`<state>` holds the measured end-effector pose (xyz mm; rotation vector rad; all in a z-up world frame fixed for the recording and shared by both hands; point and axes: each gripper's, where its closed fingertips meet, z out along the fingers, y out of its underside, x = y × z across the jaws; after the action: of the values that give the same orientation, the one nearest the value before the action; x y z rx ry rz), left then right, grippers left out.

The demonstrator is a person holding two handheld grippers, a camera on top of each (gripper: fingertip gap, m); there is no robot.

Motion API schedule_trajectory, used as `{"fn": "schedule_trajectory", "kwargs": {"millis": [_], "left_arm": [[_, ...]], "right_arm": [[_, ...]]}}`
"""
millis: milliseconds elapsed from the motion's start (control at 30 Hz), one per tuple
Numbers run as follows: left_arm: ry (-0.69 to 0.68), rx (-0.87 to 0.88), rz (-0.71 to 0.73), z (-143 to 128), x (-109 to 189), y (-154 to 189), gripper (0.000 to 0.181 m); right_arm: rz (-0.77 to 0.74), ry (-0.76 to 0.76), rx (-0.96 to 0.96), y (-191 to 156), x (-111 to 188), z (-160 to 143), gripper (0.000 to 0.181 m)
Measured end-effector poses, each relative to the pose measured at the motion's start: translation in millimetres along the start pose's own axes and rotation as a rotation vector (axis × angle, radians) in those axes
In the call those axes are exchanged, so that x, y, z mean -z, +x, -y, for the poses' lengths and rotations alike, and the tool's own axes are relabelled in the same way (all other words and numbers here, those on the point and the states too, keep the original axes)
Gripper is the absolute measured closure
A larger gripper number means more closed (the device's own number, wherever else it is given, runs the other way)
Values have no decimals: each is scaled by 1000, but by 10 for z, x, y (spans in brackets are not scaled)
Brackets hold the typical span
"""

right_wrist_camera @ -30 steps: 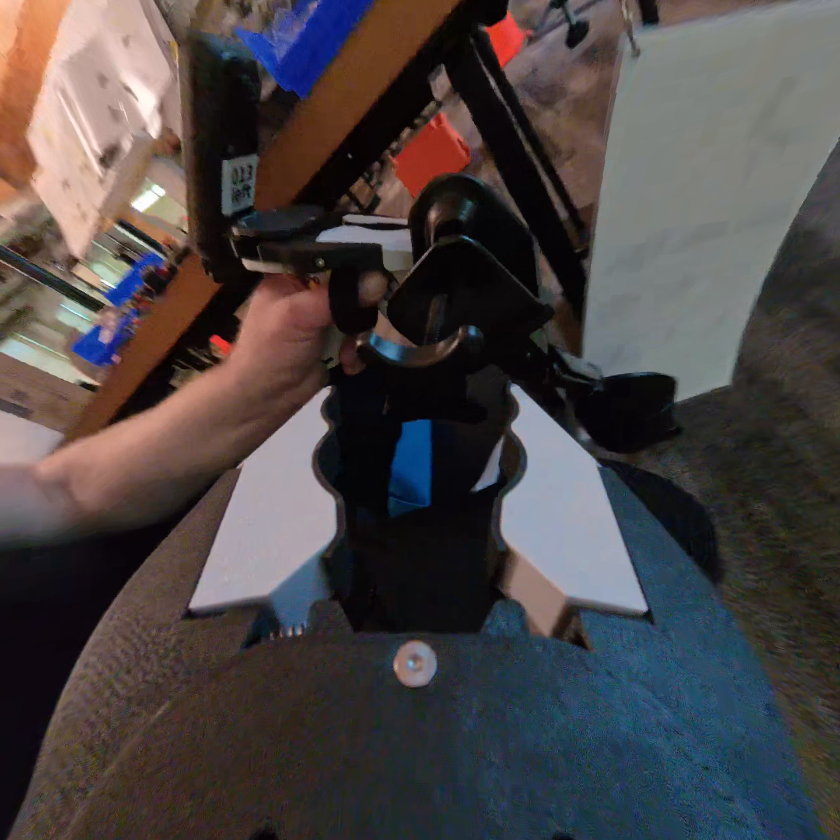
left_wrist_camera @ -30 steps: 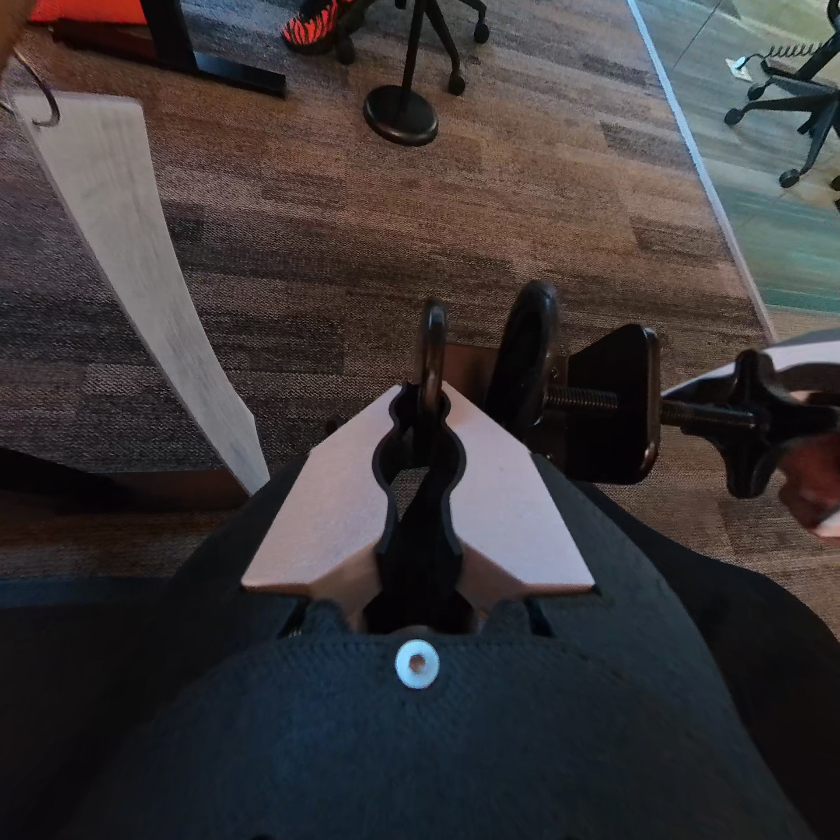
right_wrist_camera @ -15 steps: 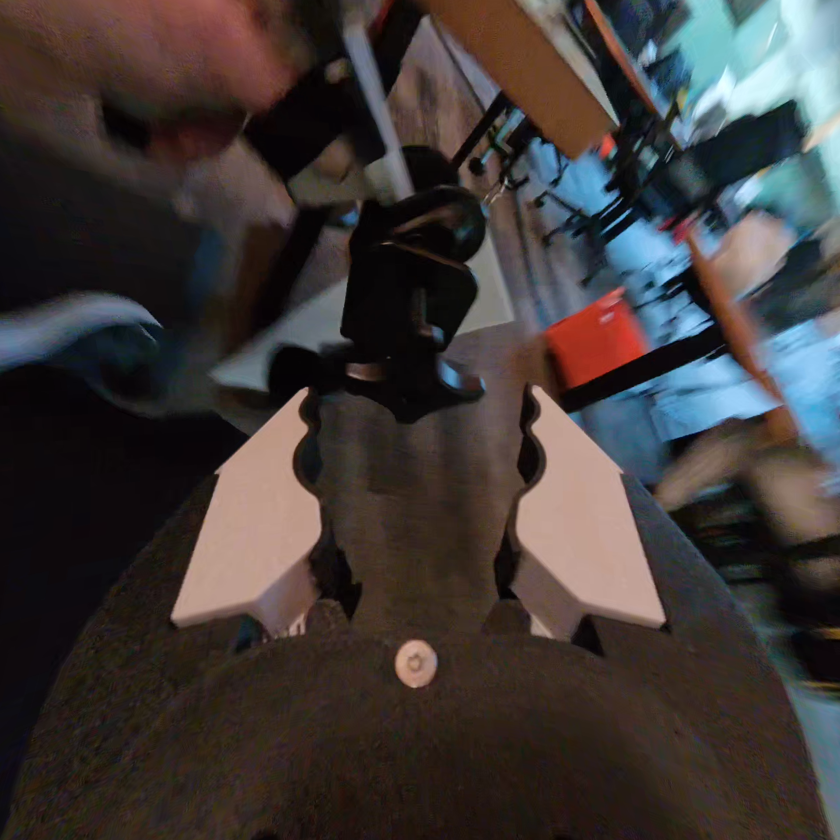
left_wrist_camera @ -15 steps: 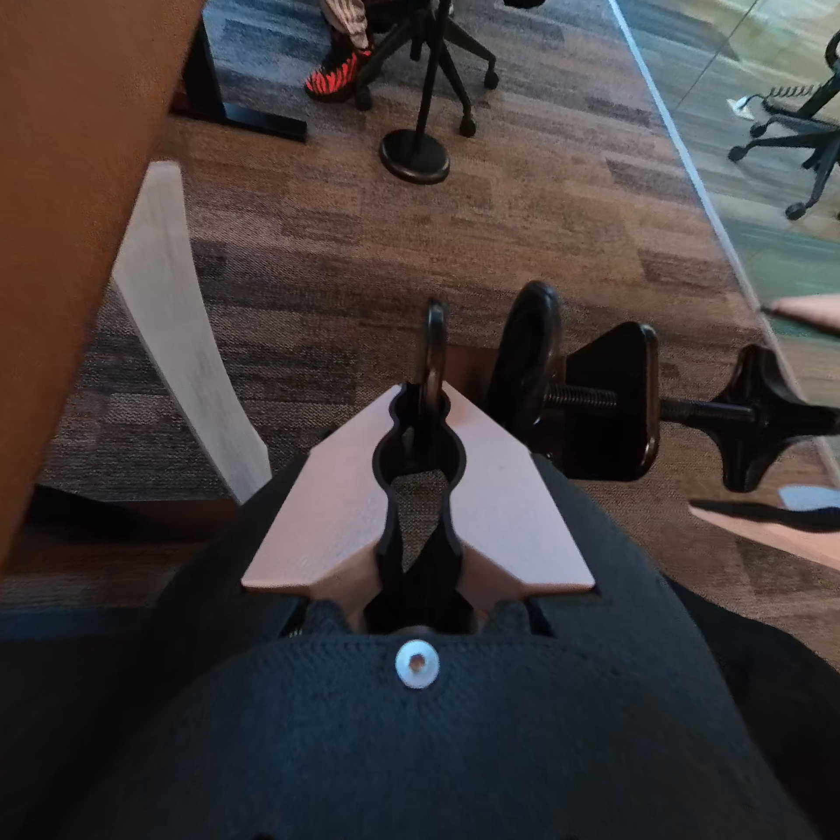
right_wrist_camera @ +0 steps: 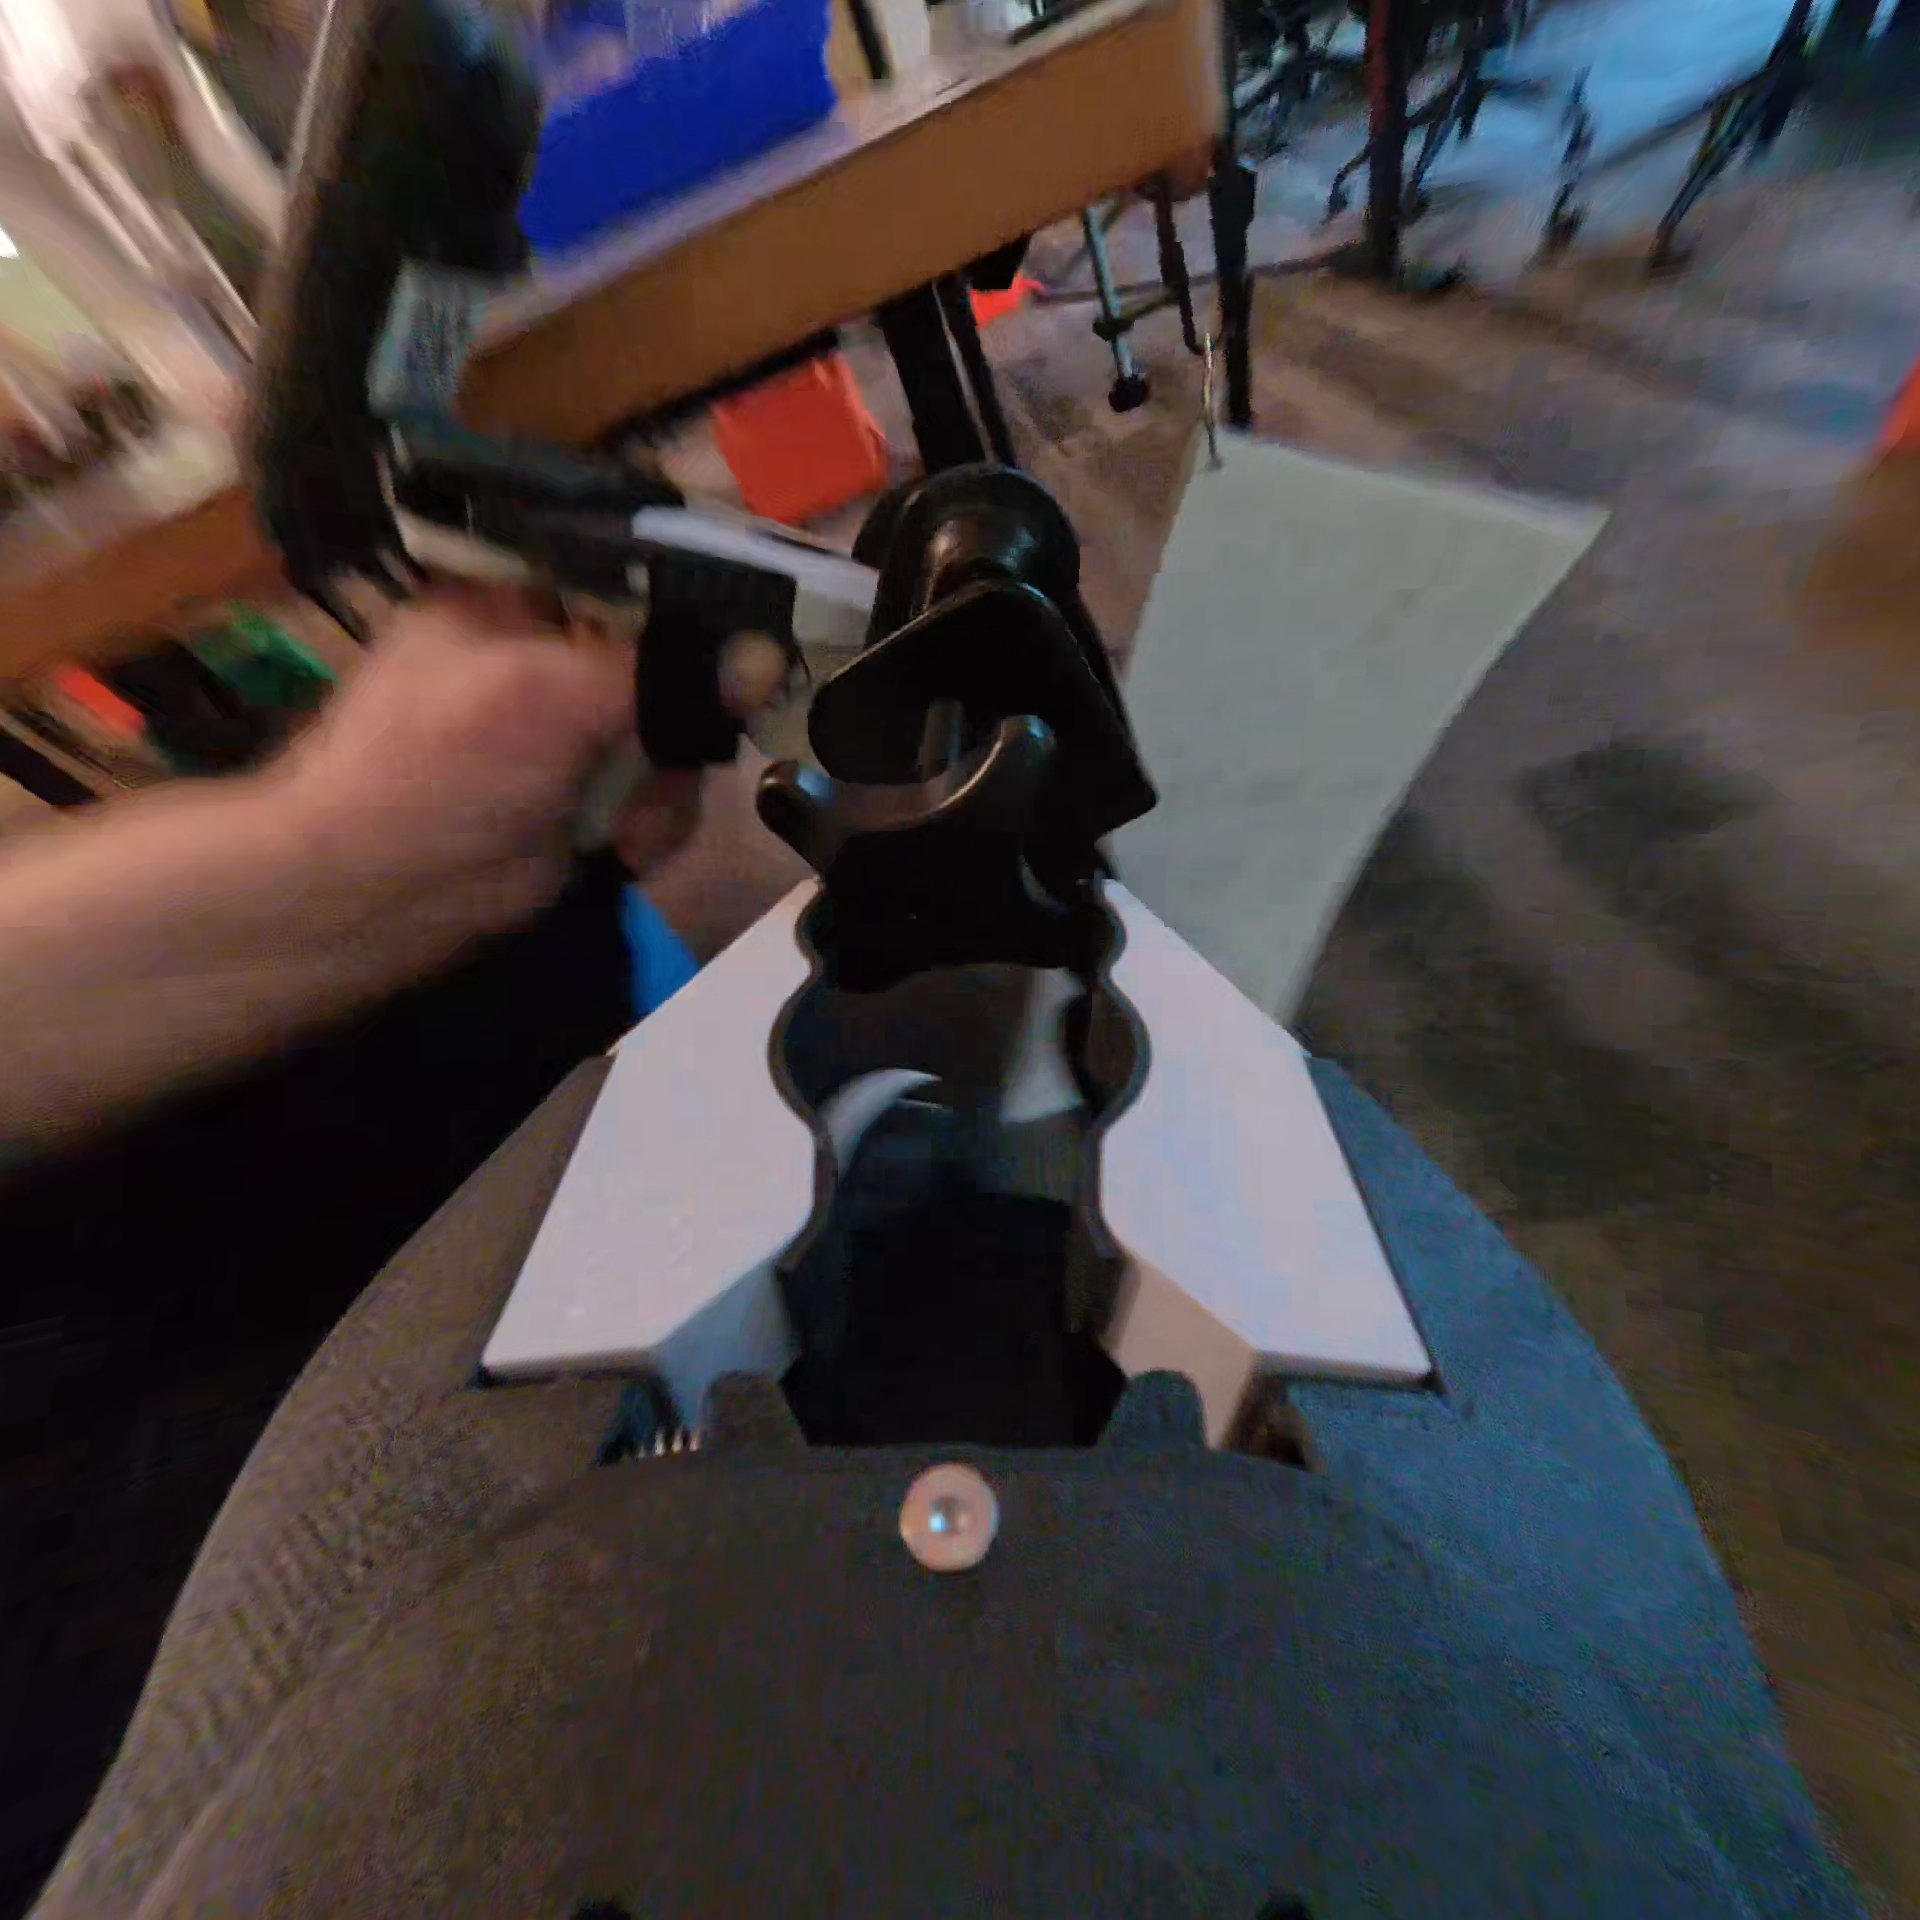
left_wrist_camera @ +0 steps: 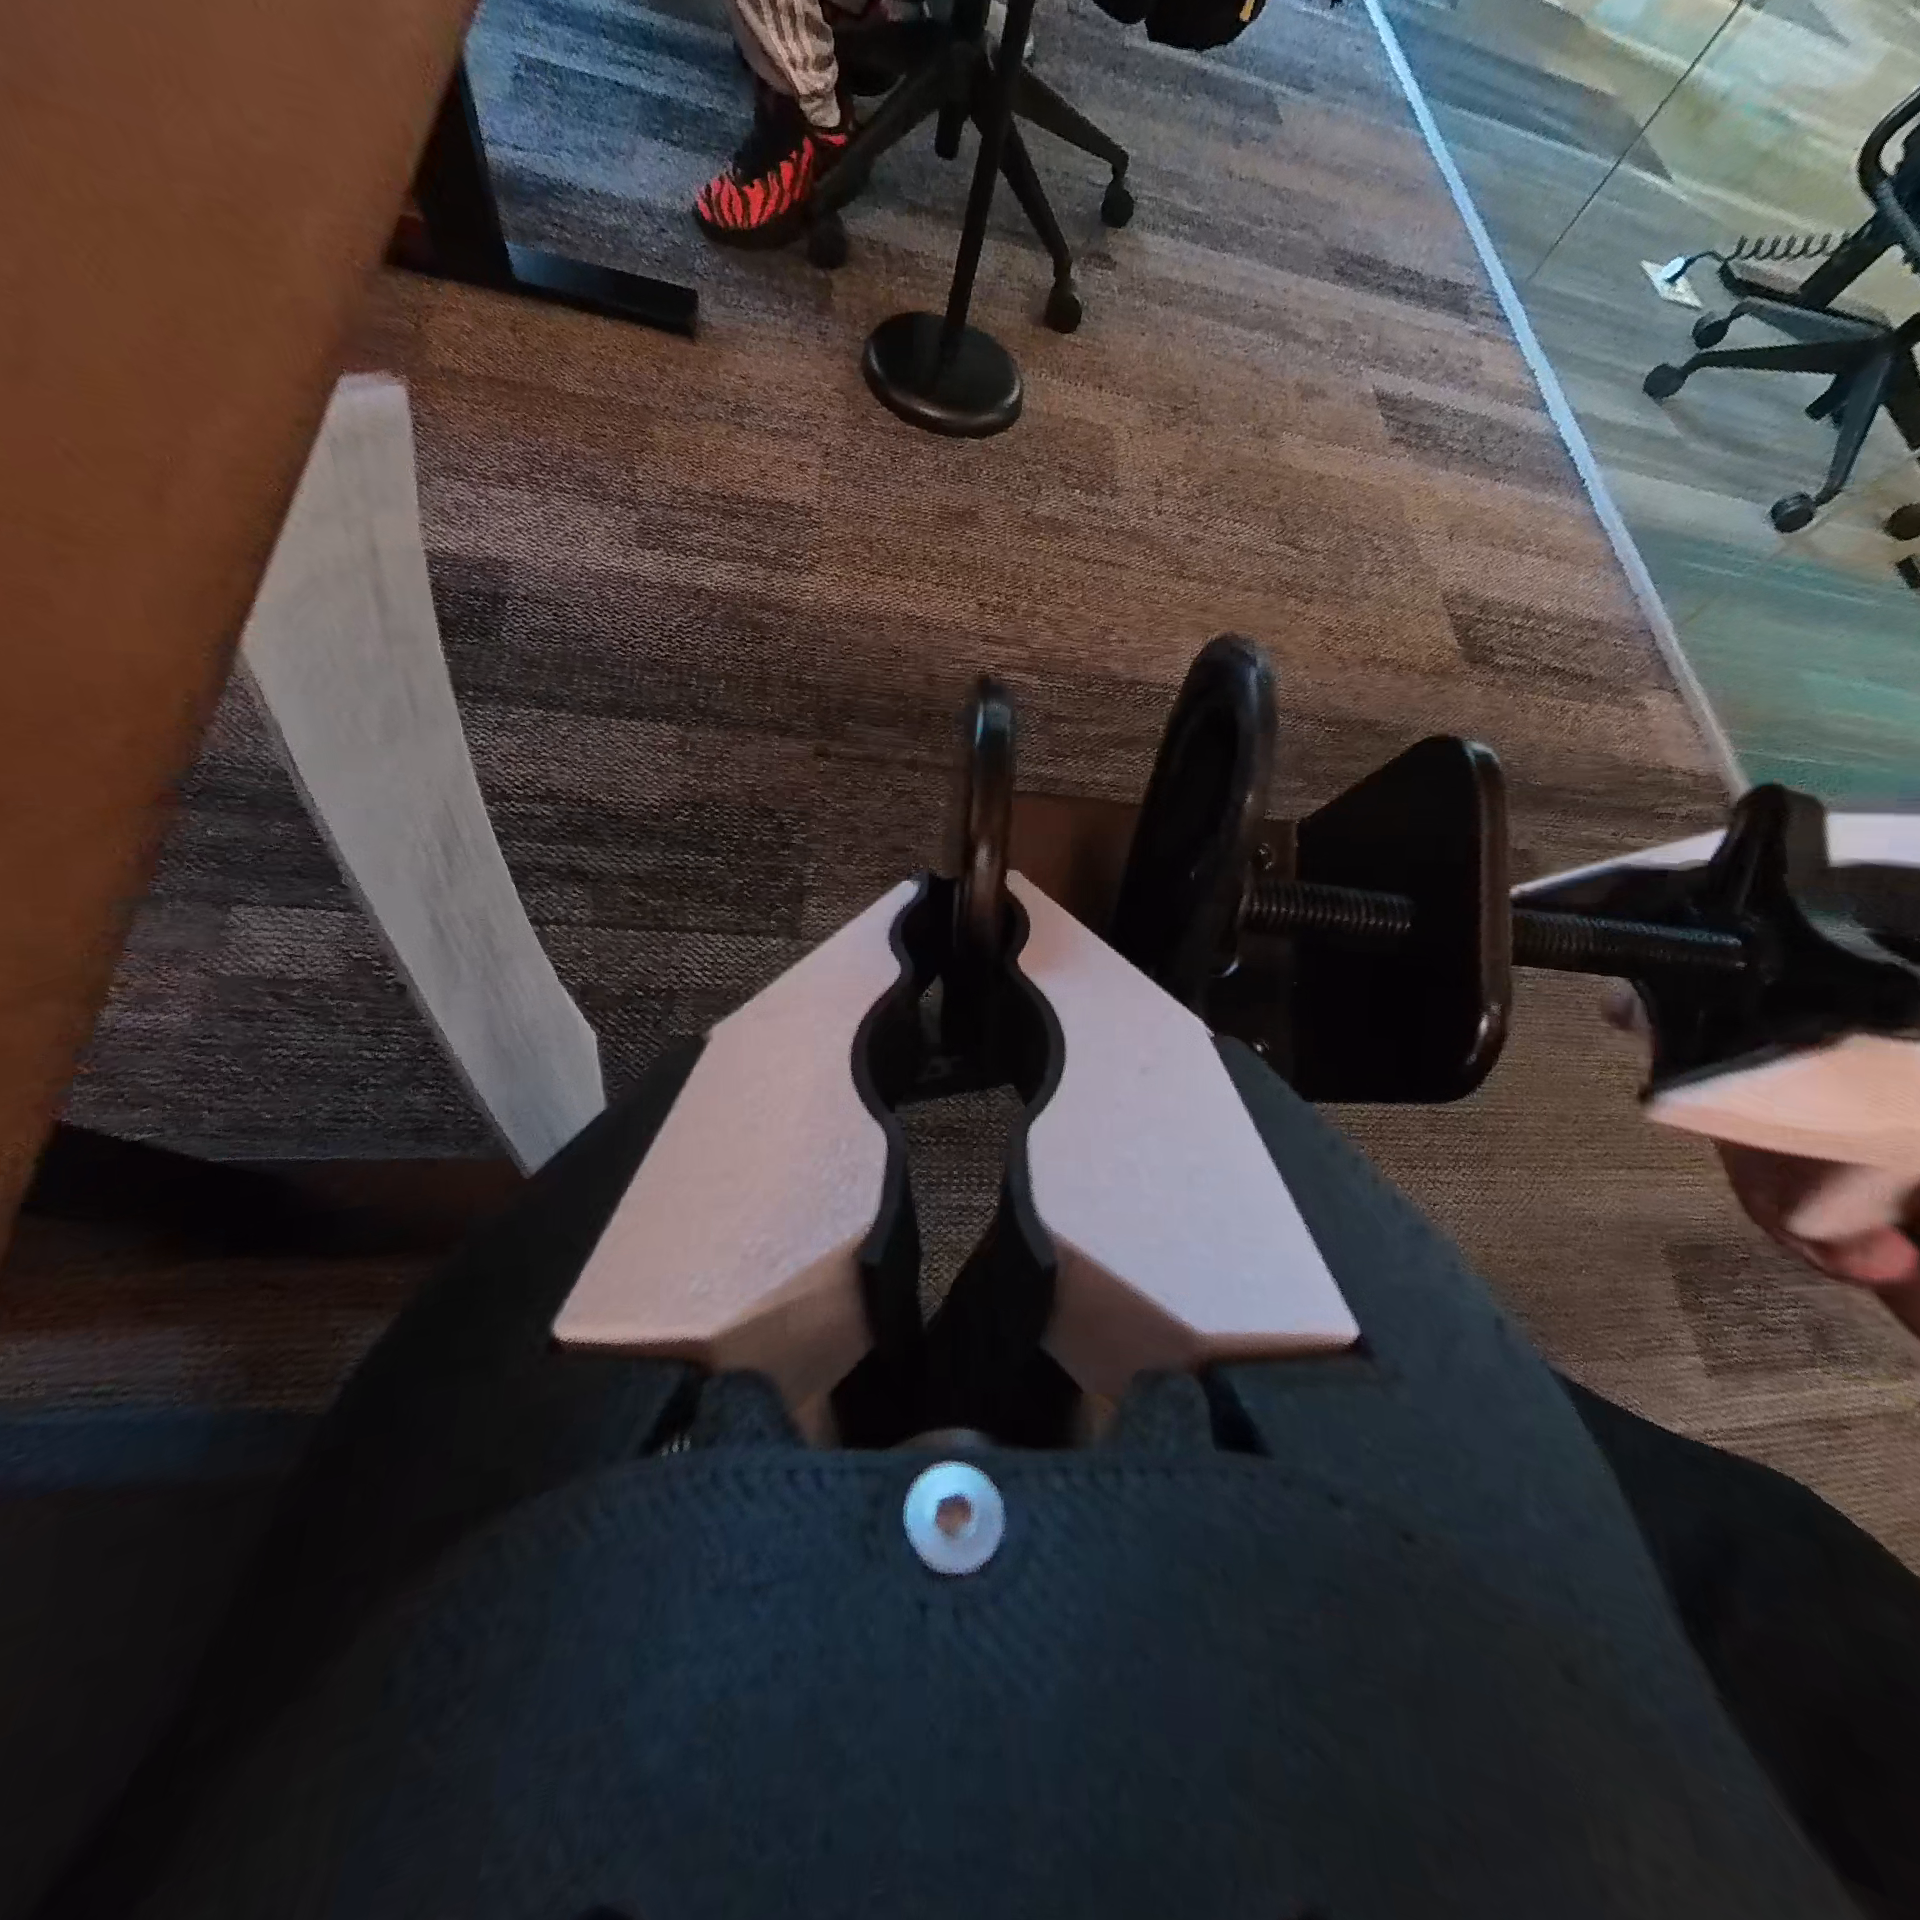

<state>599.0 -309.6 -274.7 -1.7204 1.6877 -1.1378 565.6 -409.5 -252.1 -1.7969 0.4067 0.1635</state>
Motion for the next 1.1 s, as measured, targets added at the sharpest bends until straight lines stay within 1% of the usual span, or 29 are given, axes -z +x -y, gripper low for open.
{"fn": "schedule_trajectory", "kwargs": {"millis": [33,67,100,133,167,233,267,300,367,400,433,500,533,567,600,633,667,700,733,767,800,833,867,900,933,967,1033,1067,1100], "left_arm": [[1,11,-11,0,1,5,175],[6,25,-25,2,1,13,175],[5,27,-32,1,-1,19,175],[1,14,-27,-1,-7,25,175],[6,21,-25,6,-7,17,175],[17,54,-40,28,13,-7,173],[17,36,-22,32,23,-20,175],[26,40,-20,46,30,-27,175],[32,54,-25,59,33,-36,175],[30,44,-17,57,29,-40,175],[30,41,-11,54,20,-43,175],[21,38,-10,31,-3,-39,175],[13,27,-4,12,-16,-34,175],[7,15,1,-6,-29,-27,175],[3,15,-1,-21,-40,-13,174],[1,22,-11,-31,-45,3,173],[-1,23,-9,-41,-42,-5,174],[0,30,-15,-47,-38,-12,175],[1,44,-22,-51,-38,-19,175],[4,50,-26,-51,-38,-24,175],[10,57,-30,-44,-35,-30,175],[16,66,-30,-30,-28,-44,174],[22,84,-43,-11,-14,-53,174],[22,78,-32,0,-2,-68,175],[28,66,-18,6,4,-83,174],[30,66,-13,7,3,-90,174],[30,80,-28,9,-5,-85,175],[29,78,-28,5,-9,-82,174],[26,69,-23,1,-17,-77,175]], "right_arm": [[-62,-41,205,10,6,7,133],[-163,-111,514,43,17,7,137],[-306,-199,916,107,44,36,136],[-424,-257,1242,139,60,98,136],[-440,-253,1345,122,49,133,136],[-370,-210,1196,163,92,152,132],[-375,-197,1062,248,144,176,101],[-314,-174,836,250,175,156,88],[5,-83,319,-66,201,93,100],[73,-33,132,-126,205,113,94],[114,11,-24,-146,200,136,98],[154,13,-235,-137,114,79,100],[176,2,-282,-157,51,46,102],[177,16,-301,-160,1,53,111],[152,27,-288,-138,-37,66,128],[125,23,-224,-122,-57,65,135],[91,4,-103,-115,-68,59,135],[38,-33,100,-114,-78,40,136],[-61,-99,414,-94,-86,2,134],[-199,-190,828,-50,-84,-30,137],[-324,-255,1203,-25,-85,-25,136],[-357,-251,1340,-56,-104,-14,135],[-333,-227,1303,-64,-100,-10,133],[-320,-220,1227,-10,-51,3,116],[-338,-206,1091,82,12,51,95],[-306,-175,875,120,67,73,91],[-88,-51,340,-6,134,79,97],[-3,0,84,-10,146,78,97],[73,37,-125,6,139,67,98]]}}
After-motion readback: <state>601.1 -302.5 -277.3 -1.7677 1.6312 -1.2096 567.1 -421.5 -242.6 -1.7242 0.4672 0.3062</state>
